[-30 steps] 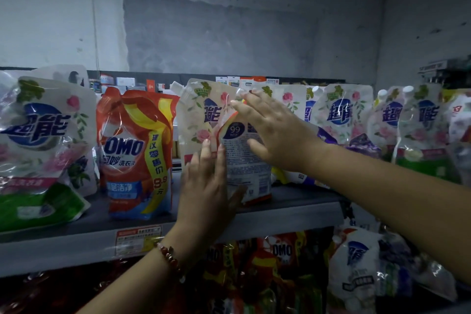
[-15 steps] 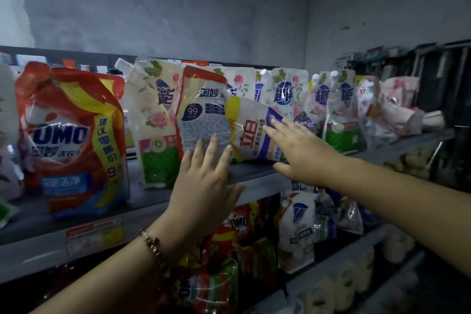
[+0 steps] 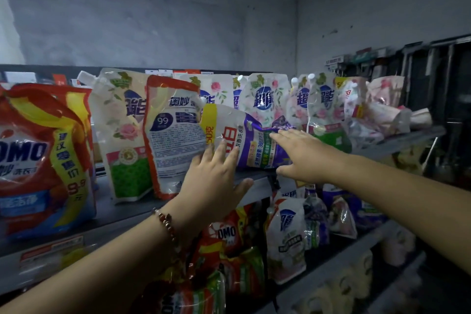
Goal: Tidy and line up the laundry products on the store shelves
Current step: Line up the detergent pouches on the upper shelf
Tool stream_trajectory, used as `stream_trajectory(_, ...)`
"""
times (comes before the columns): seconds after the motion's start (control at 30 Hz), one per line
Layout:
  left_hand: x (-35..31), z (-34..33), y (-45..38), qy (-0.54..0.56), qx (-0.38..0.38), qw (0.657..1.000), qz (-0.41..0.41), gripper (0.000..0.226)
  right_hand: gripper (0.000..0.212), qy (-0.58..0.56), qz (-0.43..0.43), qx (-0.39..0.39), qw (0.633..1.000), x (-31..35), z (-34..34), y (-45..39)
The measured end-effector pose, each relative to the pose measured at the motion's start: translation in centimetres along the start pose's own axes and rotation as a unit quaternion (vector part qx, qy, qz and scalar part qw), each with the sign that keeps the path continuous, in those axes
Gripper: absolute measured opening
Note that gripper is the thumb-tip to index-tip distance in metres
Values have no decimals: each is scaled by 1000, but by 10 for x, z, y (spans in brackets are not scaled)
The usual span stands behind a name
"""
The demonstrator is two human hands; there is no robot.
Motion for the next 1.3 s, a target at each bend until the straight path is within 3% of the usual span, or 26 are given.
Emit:
stream_trajectory(0.4,-27,-41,-48,4,7,996,91,80,74,-102,69,-100,987,-29,-3,-75)
stream_trajectory(0.5,-29,-46,-48,9,16,992,122,78,70,-132,63,-82,986,-36,-4,-104)
stream_trajectory(0.63,-33,-51,-43,23,29,989,144,76,49,-148,67,-63,985,-35,-8,-129)
stream_trajectory(0.83,-42,-59,-51,89,55,988,112,72,26,-233,45,-61,970,-38,-12,-149)
stream_trajectory(1.2,-59,-68,-62,135,-14,974,182,69,22,-458,-43,-79,885,-63,-24,-152)
stream_trajectory(1.3,-60,-69,-64,164,-50,961,217,74,21,-524,-91,-94,841,-76,-21,-151)
Point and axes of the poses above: each hand's wrist, its own y-axis away from the middle knuckle, its own z-axis out of the back of the hand, x = y × z, the point moved 1 cm from there along -y, towards the middle knuckle, and after that the axes turned 8 degrees about -x, right-handed, at the moved point
